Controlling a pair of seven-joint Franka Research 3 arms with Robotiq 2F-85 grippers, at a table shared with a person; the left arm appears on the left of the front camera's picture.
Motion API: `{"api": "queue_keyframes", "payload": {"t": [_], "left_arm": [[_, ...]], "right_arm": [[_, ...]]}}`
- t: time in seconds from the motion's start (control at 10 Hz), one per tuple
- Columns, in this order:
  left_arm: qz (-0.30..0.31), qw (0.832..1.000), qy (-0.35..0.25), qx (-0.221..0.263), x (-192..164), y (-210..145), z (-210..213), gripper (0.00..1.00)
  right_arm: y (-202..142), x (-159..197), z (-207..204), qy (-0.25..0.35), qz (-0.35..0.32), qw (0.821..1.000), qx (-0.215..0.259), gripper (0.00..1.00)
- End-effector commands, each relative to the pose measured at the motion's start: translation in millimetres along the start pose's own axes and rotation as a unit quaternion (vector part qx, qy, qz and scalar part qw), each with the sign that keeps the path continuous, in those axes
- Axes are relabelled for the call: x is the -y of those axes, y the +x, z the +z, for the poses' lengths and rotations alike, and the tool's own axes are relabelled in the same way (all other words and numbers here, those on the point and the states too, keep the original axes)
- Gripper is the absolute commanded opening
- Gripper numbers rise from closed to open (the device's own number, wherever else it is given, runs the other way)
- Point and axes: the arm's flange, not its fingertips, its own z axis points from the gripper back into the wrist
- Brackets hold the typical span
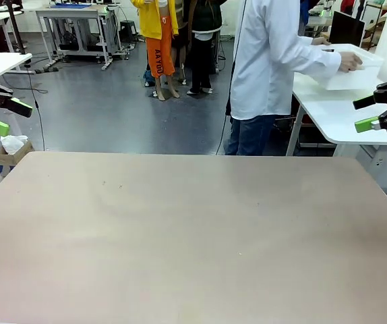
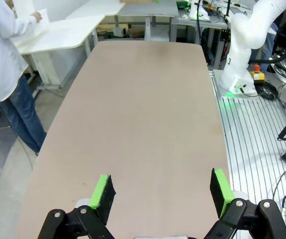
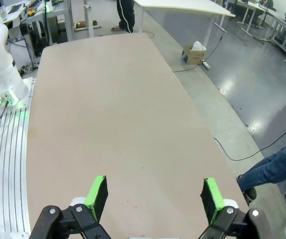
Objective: Stack the cups and store them in the basket.
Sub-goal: Place the stack of Reusable plastic cups into the Pantry Basket.
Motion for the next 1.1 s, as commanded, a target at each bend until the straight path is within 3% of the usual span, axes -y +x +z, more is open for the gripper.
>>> {"api": "queue_keyframes", "payload": {"t": [0.0,1.0], "left_arm": [[0.004,1.000,-0.002,0.004,1.3,3.1,1.2,1.00],[0.004,1.000,-0.002,0.004,1.3,3.1,1.2,1.00]], "right_arm": [[3.0,-1.0,1.0,-0.001,-0.008,1.000,0.005,1.00],[3.0,-1.0,1.0,-0.001,-0.008,1.000,0.005,1.00]]}}
